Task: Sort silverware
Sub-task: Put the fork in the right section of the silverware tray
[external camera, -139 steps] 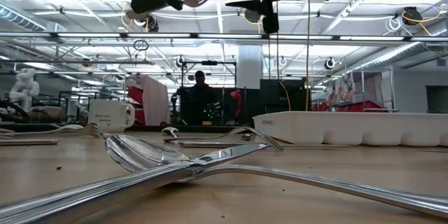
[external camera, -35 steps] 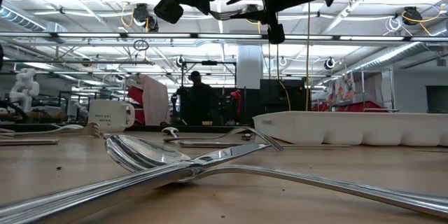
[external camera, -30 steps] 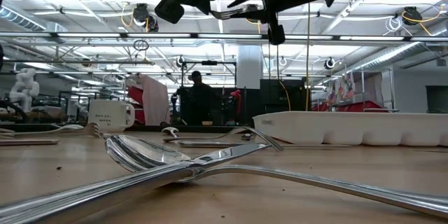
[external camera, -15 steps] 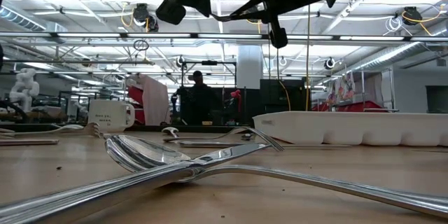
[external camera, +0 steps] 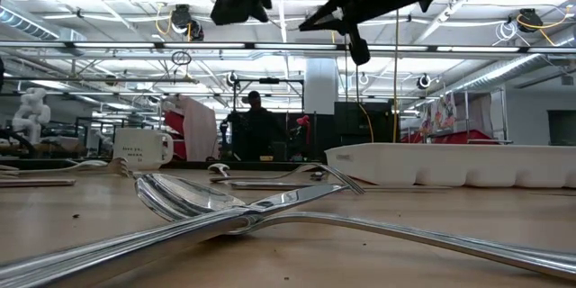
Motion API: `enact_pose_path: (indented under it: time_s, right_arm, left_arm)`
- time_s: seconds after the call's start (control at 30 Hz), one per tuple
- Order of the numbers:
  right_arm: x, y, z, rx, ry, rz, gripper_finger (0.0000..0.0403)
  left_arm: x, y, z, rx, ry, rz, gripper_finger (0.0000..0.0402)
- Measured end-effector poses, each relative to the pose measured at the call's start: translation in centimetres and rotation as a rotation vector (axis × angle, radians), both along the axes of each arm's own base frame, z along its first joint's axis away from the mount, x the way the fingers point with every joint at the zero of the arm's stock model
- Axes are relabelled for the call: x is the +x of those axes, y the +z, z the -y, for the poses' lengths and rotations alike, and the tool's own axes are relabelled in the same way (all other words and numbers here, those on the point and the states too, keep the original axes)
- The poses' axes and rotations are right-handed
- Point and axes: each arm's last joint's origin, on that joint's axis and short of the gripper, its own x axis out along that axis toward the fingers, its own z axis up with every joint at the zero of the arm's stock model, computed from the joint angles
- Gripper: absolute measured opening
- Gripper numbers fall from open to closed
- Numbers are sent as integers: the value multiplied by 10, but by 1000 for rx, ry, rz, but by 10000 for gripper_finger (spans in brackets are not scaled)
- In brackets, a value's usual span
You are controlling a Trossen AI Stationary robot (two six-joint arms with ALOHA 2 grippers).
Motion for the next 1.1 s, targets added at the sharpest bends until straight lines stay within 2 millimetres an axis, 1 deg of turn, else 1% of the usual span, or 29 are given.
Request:
enact_pose_path:
  time_s: [0.13, 0.23, 0.3, 0.4, 0.5, 0.57, 0.7, 0.8, 0.87, 0.93, 1.0, 1.1]
  right_arm:
    - [-12, 1, 14, -34, -4, -57, 1]
    - [-31, 2, 28, -50, 0, -132, 1]
    - [-46, 4, 37, -58, 28, -178, 1]
    - [-76, 11, 49, -73, 49, -227, 0]
    - [-106, 20, 58, -106, 52, -255, 0]
    - [-124, 24, 60, -120, 65, -268, 0]
    - [-153, 26, 56, -84, 130, -298, 0]
    - [-169, 21, 47, -19, 169, -392, 0]
    - [-179, 22, 40, 25, 176, -512, 0]
    - [-189, 26, 32, 44, 173, -676, 0]
    - [-199, 35, 25, 55, 158, -854, 0]
    - [-212, 52, 16, 42, 148, -1060, 0]
  left_arm:
    - [-17, 15, 5, -110, 52, 214, 150]
    - [-33, 28, 6, -192, 101, 371, 150]
    - [-45, 34, 6, -244, 137, 455, 150]
    - [-62, 43, 4, -327, 191, 574, 150]
    - [-73, 46, 2, -415, 231, 641, 150]
    - [-78, 45, 1, -437, 256, 646, 150]
    - [-84, 42, 1, -448, 303, 647, 150]
    - [-86, 40, 1, -475, 320, 630, 150]
    - [-87, 39, 1, -491, 331, 625, 151]
    - [-88, 38, 1, -499, 341, 630, 151]
    - [-89, 38, 0, -498, 342, 624, 151]
    - [-89, 38, 0, -497, 343, 622, 151]
